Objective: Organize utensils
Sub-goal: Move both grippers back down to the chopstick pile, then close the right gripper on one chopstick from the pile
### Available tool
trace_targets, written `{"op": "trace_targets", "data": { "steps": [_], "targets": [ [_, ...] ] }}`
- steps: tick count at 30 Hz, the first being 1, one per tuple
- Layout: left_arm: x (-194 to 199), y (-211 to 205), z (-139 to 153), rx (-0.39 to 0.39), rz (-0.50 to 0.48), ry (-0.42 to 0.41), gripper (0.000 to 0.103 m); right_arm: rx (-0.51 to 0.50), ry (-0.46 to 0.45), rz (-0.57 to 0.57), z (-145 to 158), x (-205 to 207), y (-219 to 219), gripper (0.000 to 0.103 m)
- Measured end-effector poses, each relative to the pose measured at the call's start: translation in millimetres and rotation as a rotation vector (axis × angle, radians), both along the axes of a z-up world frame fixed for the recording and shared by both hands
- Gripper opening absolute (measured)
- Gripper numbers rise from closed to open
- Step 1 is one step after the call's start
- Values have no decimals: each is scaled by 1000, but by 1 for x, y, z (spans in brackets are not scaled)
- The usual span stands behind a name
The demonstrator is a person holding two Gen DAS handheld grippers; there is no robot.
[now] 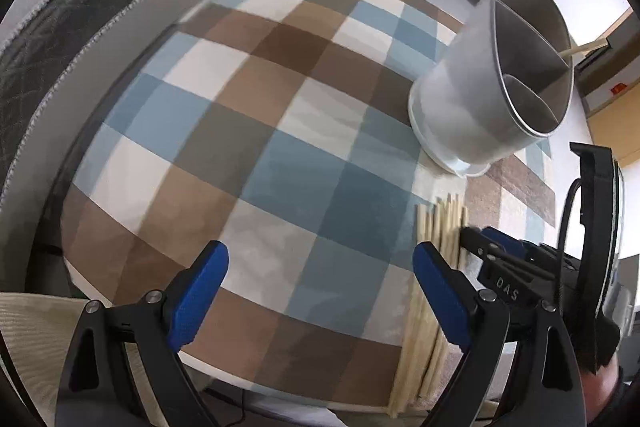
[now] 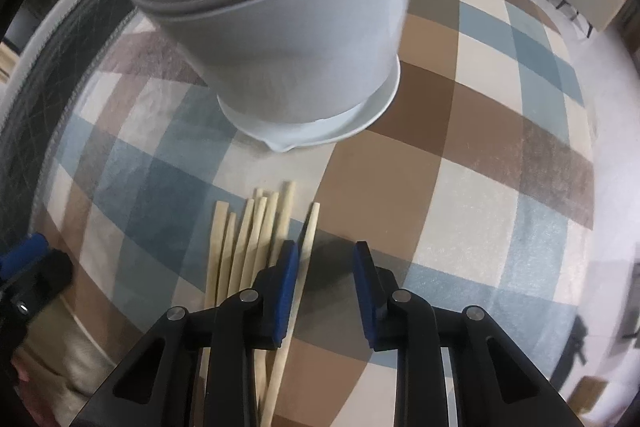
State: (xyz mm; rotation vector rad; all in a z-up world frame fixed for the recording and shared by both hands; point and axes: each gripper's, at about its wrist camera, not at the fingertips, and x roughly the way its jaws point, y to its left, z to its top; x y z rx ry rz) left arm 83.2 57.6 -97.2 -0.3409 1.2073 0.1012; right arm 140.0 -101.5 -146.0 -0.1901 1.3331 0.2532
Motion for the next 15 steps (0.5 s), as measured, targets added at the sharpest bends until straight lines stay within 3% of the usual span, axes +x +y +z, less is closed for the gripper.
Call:
{"op": "trace_targets", "data": {
  "steps": [2,9,12,15],
  "targets": [
    [0,1,-1,35,10,4,91,-23,-1,2,0,2,10,27],
    [1,15,-8,1,62,45,91,-46,-10,1,-2,6,26,14],
    [1,11,-9,6,40,50,91,-25,-29,-25,-2,7,28,12],
    [0,10,-9,0,37,50,91,-6,-49,-43,-1,4,23,4]
  ]
}}
